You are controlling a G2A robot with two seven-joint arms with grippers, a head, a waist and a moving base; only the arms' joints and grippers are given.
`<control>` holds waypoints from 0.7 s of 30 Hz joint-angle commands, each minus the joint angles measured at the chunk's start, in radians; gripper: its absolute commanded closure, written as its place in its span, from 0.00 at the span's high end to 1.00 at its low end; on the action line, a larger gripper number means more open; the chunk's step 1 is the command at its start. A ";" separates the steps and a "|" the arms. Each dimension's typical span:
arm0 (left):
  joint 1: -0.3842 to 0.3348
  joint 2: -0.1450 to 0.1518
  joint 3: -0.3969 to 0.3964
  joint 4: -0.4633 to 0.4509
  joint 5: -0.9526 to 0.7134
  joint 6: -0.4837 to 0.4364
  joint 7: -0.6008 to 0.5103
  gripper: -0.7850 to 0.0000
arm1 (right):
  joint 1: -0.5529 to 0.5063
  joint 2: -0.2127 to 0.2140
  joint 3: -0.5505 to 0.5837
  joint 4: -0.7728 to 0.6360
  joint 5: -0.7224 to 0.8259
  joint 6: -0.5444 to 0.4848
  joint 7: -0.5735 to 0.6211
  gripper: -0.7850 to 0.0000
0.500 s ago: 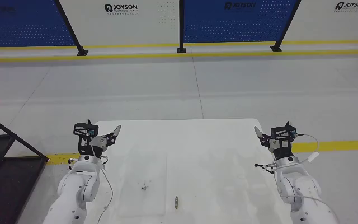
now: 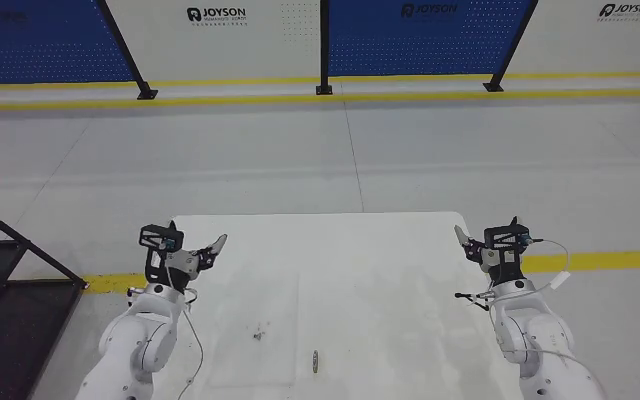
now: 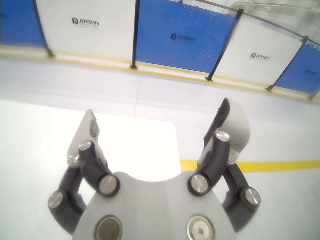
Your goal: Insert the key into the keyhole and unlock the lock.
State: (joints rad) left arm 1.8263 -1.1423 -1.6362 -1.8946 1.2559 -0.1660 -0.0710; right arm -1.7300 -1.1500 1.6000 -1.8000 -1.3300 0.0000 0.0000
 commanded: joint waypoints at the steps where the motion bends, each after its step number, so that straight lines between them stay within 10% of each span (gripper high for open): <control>1: 0.092 0.007 -0.047 -0.065 -0.032 -0.120 -0.024 1.00 | 0.000 0.000 0.000 0.000 0.000 0.000 0.000 1.00; 12: 0.412 0.026 -0.136 -0.263 -0.228 -0.388 -0.406 1.00 | 0.000 0.000 0.000 0.000 0.000 0.000 0.000 1.00; 21: 0.303 0.026 0.044 -0.228 -0.266 -0.185 -0.775 1.00 | 0.000 0.000 0.000 0.000 0.000 0.000 0.000 1.00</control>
State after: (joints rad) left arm 2.1590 -1.1153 -1.6230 -2.1406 0.9827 -0.3969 -0.7906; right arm -1.7300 -1.1500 1.6000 -1.8000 -1.3300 0.0000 0.0000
